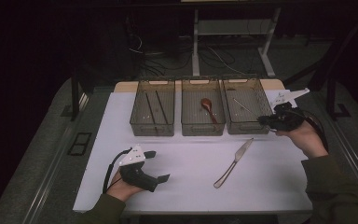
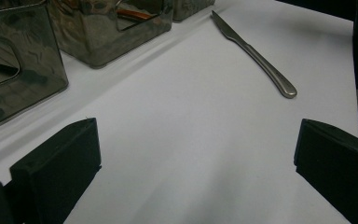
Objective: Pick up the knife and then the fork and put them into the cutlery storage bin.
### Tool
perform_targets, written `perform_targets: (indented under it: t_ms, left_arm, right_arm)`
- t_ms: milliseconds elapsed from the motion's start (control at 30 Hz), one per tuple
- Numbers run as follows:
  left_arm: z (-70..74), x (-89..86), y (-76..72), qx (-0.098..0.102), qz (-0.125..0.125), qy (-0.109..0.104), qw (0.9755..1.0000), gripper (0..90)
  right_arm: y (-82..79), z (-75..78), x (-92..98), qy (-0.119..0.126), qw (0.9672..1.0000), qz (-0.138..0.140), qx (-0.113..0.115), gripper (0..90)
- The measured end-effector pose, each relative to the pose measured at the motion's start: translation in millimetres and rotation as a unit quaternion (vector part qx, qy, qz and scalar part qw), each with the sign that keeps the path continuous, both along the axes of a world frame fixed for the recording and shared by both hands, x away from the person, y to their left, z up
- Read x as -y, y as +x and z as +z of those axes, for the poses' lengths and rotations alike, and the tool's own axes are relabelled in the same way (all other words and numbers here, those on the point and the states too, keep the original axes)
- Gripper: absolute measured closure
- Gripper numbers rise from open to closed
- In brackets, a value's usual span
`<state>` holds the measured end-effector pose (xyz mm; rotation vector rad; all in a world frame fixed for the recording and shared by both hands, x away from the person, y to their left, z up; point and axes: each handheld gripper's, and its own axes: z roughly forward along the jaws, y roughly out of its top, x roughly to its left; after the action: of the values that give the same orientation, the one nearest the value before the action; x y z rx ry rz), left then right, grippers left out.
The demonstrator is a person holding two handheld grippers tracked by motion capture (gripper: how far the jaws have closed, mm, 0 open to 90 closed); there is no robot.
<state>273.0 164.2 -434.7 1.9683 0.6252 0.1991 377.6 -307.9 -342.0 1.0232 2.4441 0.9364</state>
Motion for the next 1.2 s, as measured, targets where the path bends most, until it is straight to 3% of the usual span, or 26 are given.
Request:
perform_targets:
  t_ms: [300,467,700,933,1133,1200]
  left_arm:
    - [0.3,-0.5,0.2,0.000,-0.001,0.000,1.0000,0.0]
    - [0.3,-0.6,0.3,0.000,-0.002,-0.001,1.0000,0.0]
    - [0.3,-0.6,0.3,0.000,-0.003,-0.001,1.0000,0.0]
    - [0.3,-0.3,-0.1,0.000,-0.003,-0.001,1.0000,0.0]
    - [0.4,-0.4,0.0,0.000,-0.003,-0.001,1.0000,0.0]
    - [0.5,-0.3,-0.2,0.000,-0.003,-0.001,1.0000,0.0]
  right_arm:
    - [38.5,9.9,-8.2,0.014,0.9991,-0.038,0.009,85.5]
    - [60.8,1.3,-9.9,0.019,0.9980,-0.060,0.004,85.5]
    - [86.5,-16.4,-10.5,0.026,0.9949,-0.094,-0.024,85.5]
    - [97.3,-36.5,-14.0,0.018,0.9923,-0.109,-0.055,85.5]
    - [98.3,-40.4,-15.5,0.016,0.9917,-0.113,-0.058,83.1]
    - [97.1,-37.9,-14.1,0.031,0.9913,-0.118,-0.050,76.4]
